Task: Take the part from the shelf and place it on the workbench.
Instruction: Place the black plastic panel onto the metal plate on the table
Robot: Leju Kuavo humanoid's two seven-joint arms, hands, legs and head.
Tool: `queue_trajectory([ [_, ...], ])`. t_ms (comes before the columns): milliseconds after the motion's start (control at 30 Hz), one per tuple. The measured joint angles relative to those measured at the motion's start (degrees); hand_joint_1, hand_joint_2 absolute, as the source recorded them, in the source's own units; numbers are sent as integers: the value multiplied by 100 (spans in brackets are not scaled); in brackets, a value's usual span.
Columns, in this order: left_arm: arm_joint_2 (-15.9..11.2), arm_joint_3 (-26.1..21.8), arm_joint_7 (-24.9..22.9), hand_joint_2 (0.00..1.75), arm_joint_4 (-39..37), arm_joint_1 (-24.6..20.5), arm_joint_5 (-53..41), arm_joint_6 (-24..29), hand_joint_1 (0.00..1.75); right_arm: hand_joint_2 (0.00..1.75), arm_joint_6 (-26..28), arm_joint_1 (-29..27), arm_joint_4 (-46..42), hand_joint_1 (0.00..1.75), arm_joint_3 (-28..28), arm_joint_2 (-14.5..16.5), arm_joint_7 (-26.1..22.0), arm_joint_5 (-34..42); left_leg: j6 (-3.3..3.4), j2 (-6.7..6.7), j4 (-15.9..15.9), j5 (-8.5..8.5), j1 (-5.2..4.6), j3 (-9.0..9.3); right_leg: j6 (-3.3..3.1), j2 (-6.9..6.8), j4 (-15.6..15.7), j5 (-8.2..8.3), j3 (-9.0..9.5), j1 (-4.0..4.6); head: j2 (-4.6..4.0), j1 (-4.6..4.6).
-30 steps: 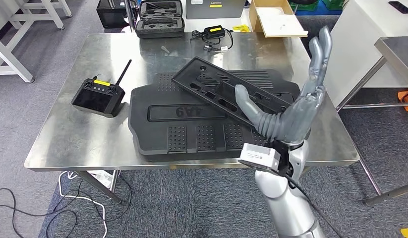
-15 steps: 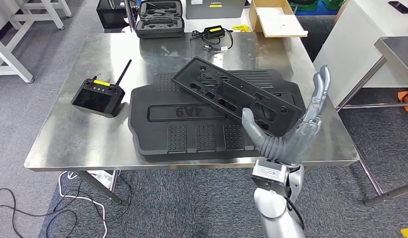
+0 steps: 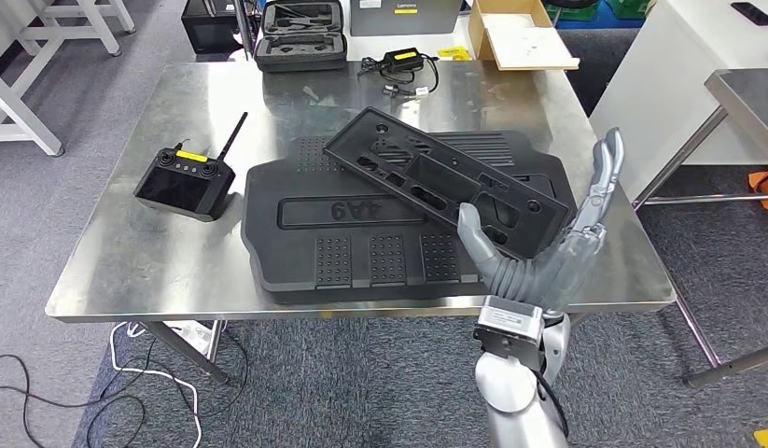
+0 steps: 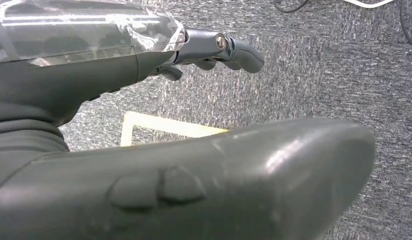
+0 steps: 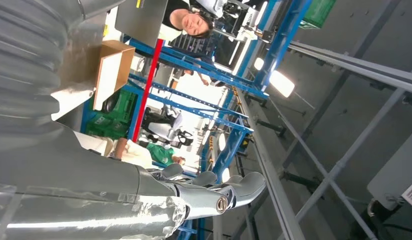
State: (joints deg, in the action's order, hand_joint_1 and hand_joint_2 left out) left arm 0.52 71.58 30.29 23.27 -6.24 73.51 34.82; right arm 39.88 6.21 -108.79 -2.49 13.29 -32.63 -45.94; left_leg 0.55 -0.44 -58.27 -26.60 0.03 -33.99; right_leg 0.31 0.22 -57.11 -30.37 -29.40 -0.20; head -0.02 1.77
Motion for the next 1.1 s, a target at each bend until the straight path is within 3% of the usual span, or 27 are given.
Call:
queue_trajectory([
  [400, -1, -3, 1, 0, -3, -1, 73, 44, 0, 175, -2, 1, 32, 0, 4, 53, -40, 56, 2, -1, -5, -3, -4, -2, 3, 0, 5, 2, 1, -2, 0, 0],
  [533, -2, -4, 2, 0, -4, -2, 123, 92, 0, 175, -5, 2, 60, 0, 4, 73, -30, 71, 41, -6, -25, -29, -41, -8, 37, -1, 30, 8, 10, -35, 0, -21],
  [600, 4, -5, 4, 0, -4, -2, 133, 101, 0, 175, -5, 0, 62, 0, 4, 88, -13, 64, 65, 8, 48, -3, 3, 33, 59, -1, -21, -39, 14, -26, 0, -26],
  [667, 11, -5, 13, 0, -4, -4, 144, 113, 0, 175, -4, -7, 62, 0, 4, 94, 6, 52, 96, 30, 126, 27, 47, 83, 87, -1, -416, -274, -152, -27, 0, 14],
  [733, 11, -5, 20, 0, -4, -3, 153, 122, 0, 175, -3, -37, 62, 0, 4, 94, 22, 44, 109, 43, 137, 28, 49, 93, 116, -2, -1177, -614, -548, -49, 0, 74],
  [767, 11, -4, 22, 0, -4, -1, 157, 124, 0, 175, -3, -59, 62, 0, 4, 94, 28, 42, 105, 47, 132, 23, 51, 93, 130, -2, -1490, -702, -728, -61, 0, 92],
  [800, 11, -4, 25, 0, -4, 1, 162, 128, 0, 175, -3, -76, 62, 0, 4, 94, 32, 40, 96, 49, 124, 14, 55, 94, 142, -3, -1625, -678, -824, -74, 0, 108],
  [833, 11, -4, 29, 0, -4, 2, 165, 136, 0, 175, -3, -84, 62, 0, 4, 94, 35, 37, 80, 48, 110, 2, 64, 95, 150, -4, -1531, -539, -812, -87, 0, 121],
  [933, 16, -4, 41, 0, -4, -1, 167, 159, 0, 175, -3, -87, 61, 0, 4, 94, 61, 19, -23, 39, 16, -67, 91, 91, 154, -8, -498, 39, -404, -109, 0, 175],
  [1000, 17, -4, 52, 0, -4, -3, 163, 166, 0, 175, -1, -94, 60, 0, 5, 94, 90, -3, -104, 35, -25, -90, 81, 77, 100, 15, -194, 125, -297, -90, 0, 178],
  [1100, 17, -4, 59, 0, -4, -4, 161, 167, 0, 175, 1, -102, 60, 0, 7, 94, 111, -24, -205, 31, -50, -116, 100, 81, -24, 35, -187, 148, -310, -73, 0, 112],
])
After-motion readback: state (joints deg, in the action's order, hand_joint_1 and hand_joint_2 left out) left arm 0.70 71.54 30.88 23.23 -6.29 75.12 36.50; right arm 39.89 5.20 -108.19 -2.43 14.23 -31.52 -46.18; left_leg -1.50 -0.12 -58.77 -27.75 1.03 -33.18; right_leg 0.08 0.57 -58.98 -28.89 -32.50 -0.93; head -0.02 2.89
